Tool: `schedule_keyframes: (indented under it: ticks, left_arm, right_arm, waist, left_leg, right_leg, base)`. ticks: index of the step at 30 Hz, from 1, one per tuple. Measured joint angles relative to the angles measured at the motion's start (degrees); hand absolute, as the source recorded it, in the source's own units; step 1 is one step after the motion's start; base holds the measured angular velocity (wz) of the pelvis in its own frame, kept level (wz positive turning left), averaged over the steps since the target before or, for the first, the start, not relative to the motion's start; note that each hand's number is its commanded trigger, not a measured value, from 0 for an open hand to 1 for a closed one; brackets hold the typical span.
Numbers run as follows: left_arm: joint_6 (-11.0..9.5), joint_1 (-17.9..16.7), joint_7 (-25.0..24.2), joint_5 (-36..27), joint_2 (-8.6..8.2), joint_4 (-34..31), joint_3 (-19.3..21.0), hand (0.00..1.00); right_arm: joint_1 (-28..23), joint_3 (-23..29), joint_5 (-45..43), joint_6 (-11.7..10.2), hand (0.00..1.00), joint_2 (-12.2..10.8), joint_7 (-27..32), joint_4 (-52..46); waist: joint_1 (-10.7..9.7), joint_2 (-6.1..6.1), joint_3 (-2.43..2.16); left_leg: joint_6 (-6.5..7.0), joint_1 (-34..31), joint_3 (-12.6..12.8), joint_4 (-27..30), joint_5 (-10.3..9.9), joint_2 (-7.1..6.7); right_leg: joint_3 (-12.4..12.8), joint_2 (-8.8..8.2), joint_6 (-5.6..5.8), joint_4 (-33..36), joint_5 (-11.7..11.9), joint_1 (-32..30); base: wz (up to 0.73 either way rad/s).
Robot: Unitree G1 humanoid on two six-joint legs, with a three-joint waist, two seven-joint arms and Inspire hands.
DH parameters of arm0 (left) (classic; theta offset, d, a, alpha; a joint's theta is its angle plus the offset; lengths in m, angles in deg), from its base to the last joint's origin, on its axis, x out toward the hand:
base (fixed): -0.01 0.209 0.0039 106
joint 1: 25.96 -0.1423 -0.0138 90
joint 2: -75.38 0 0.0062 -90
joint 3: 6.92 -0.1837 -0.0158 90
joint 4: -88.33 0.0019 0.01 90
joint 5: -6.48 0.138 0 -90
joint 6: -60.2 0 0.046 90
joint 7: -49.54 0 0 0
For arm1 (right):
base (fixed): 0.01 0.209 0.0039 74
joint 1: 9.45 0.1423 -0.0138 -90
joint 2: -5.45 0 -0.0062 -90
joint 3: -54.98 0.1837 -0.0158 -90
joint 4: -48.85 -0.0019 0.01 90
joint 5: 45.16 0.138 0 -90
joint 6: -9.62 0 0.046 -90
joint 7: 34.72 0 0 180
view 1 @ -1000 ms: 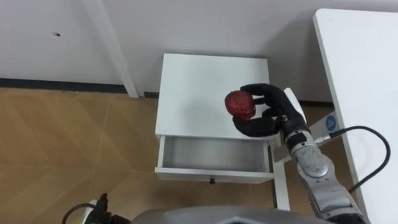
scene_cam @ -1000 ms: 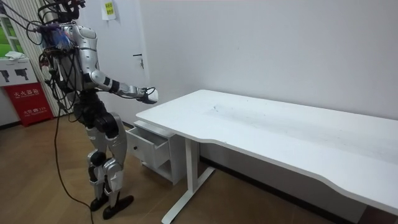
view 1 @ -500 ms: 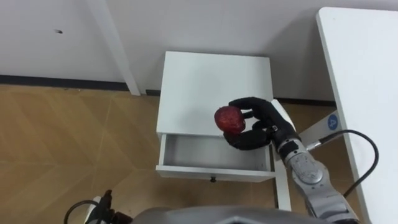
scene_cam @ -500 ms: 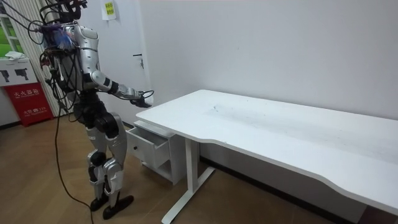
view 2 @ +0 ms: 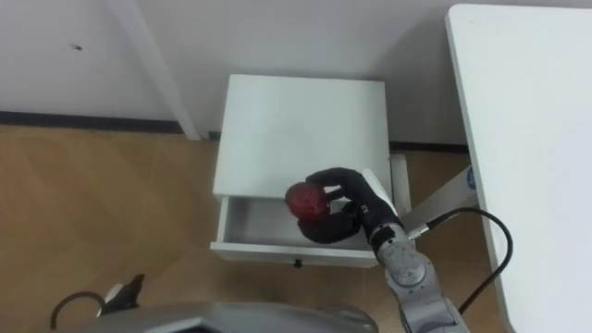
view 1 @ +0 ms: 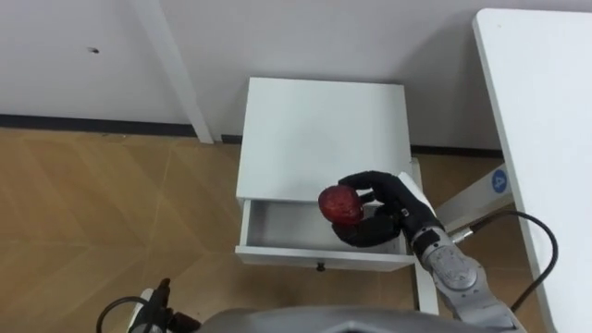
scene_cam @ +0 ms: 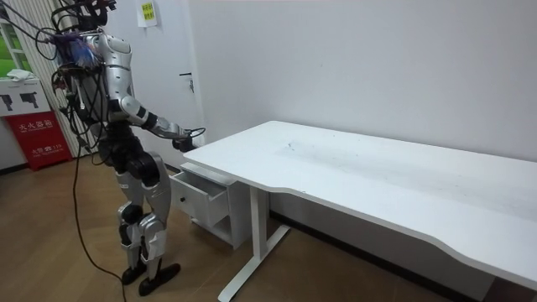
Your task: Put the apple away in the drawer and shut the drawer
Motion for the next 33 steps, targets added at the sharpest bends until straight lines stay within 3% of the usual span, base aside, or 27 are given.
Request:
schedule_keyframes:
  ticks: [14,25,33]
  left_arm:
    - [-0.8,-0.1,-0.6,-3.2,0.5,0.1,0.1,0.0]
    - [-0.9,-0.1,-0.7,-3.1,0.52,0.2,0.5,0.0]
    - [-2.0,-0.8,0.2,-3.0,0.49,0.2,1.2,0.0]
  right_arm:
    - [0.9,0.2,-0.5,-0.1,0.0,0.1,0.2,2.0]
    - [1.0,0.4,-3.5,-0.2,0.0,0.0,0.9,2.3]
    - [0.5,1.7,-4.1,-0.6,0.0,-0.3,3.2,9.8]
  waist:
    - [0.2,-0.57,0.39]
    - [0.3,-0.58,0.38]
    - [0.3,-0.84,0.18]
  left_leg:
    - [0.0,0.0,-0.4,0.0,0.0,-0.05]
    - [0.0,0.3,-0.1,-0.1,0.0,-0.04]
    - [0.15,0.6,0.3,0.2,-0.1,-0.02]
  right_leg:
    - [-0.3,-0.03,0.0,-0.1,0.0,0.0]
    - [0.0,0.01,0.0,-0.1,0.0,0.0]
    - [0.4,-0.06,0.03,0.5,0.0,0.1]
  base:
    - [0.01]
    - [-0.01]
    - [-0.03]
